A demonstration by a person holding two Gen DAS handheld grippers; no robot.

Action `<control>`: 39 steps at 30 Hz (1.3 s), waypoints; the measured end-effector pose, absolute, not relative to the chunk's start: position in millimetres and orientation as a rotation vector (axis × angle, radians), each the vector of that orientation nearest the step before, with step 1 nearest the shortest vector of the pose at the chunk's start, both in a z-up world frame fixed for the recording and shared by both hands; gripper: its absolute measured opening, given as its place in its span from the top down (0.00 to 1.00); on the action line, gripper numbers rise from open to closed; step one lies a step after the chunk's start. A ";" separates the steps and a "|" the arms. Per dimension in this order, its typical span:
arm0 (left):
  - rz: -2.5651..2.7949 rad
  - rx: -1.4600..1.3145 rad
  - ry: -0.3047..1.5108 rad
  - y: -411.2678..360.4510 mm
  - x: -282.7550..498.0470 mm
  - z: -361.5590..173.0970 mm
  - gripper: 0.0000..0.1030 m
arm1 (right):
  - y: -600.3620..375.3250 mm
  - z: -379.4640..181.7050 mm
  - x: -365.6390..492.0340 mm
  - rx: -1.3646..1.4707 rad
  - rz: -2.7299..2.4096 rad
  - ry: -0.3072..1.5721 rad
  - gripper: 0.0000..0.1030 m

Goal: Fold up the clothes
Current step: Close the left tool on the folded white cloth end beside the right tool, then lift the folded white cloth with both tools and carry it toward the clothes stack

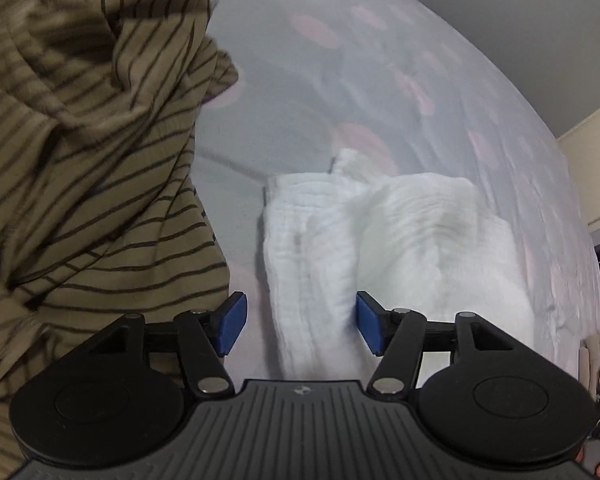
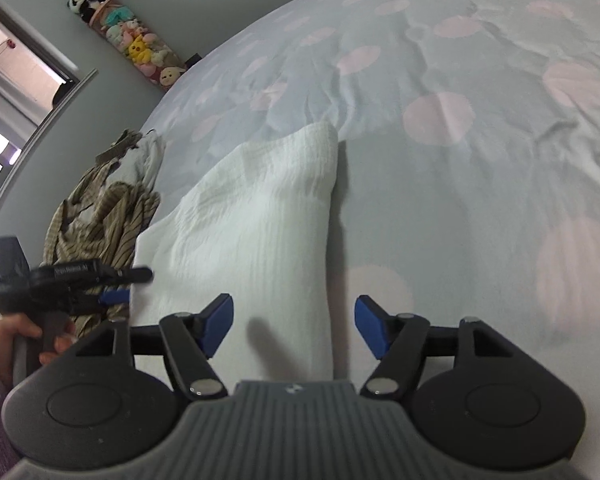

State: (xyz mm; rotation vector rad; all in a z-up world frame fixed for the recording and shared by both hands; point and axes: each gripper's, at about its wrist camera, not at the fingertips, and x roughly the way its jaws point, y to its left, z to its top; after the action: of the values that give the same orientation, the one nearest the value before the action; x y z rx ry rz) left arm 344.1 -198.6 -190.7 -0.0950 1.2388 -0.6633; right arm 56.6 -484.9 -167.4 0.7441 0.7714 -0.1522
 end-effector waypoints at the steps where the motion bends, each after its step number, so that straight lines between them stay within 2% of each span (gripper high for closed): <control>1: -0.680 -0.110 1.232 -199.5 345.4 -193.4 0.44 | -488.0 -169.4 62.4 0.750 -0.153 0.772 0.32; 14: -0.907 -0.020 1.237 -244.5 356.0 -200.2 0.43 | -517.9 -204.8 133.9 0.798 -0.096 0.795 0.33; 16: -0.920 -0.006 1.244 -248.8 356.5 -200.9 0.47 | -517.4 -208.6 142.2 0.796 -0.076 0.805 0.39; 18: -0.924 0.001 1.248 -251.6 354.5 -200.6 0.50 | -515.9 -211.3 148.9 0.793 -0.062 0.818 0.54; 22: -0.986 -0.082 1.310 -258.3 346.4 -205.9 0.74 | -512.4 -211.4 153.2 0.798 -0.054 0.828 0.63; 24: -0.969 -0.074 1.288 -261.6 339.4 -203.7 0.76 | -511.6 -209.5 151.9 0.801 -0.060 0.823 0.72; 28: -0.956 -0.044 1.224 -264.6 328.6 -184.8 0.83 | -509.9 -194.6 142.6 0.795 -0.071 0.779 0.77; 39: -1.018 0.029 0.958 -273.4 271.1 -84.0 0.84 | -500.1 -114.9 84.5 0.671 -0.043 0.589 0.79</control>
State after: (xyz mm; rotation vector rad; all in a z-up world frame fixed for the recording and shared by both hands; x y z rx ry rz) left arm 271.1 -273.4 -84.0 0.0290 0.9578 -1.0180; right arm 84.5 -500.1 -114.9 0.6707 0.5892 -0.0427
